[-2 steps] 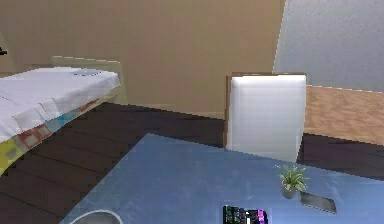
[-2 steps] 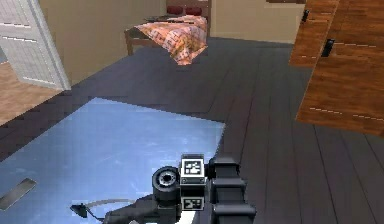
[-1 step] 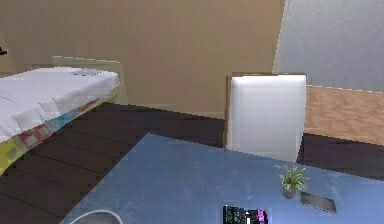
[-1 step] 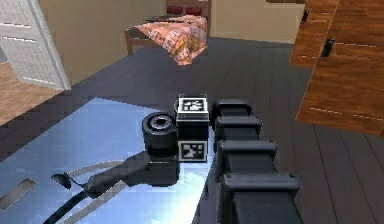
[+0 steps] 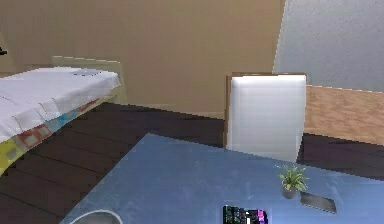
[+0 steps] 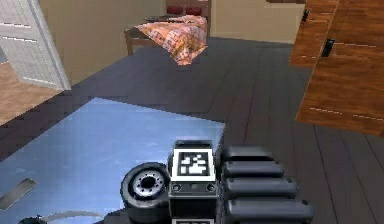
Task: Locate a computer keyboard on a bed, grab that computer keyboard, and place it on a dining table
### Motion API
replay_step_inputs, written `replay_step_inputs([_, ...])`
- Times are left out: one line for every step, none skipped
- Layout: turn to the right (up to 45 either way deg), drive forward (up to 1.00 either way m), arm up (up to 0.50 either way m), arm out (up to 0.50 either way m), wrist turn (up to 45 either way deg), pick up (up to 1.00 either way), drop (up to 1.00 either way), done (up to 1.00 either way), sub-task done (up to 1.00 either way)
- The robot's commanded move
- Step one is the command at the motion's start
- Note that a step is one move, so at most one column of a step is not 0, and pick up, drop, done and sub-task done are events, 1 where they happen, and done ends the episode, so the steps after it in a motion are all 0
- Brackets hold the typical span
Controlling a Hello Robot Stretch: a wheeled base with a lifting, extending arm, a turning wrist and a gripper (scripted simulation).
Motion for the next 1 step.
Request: replay_step_inputs([0.0, 0.0, 0.0, 0.0, 0.0, 0.0, 0.0, 1.0, 0.0])
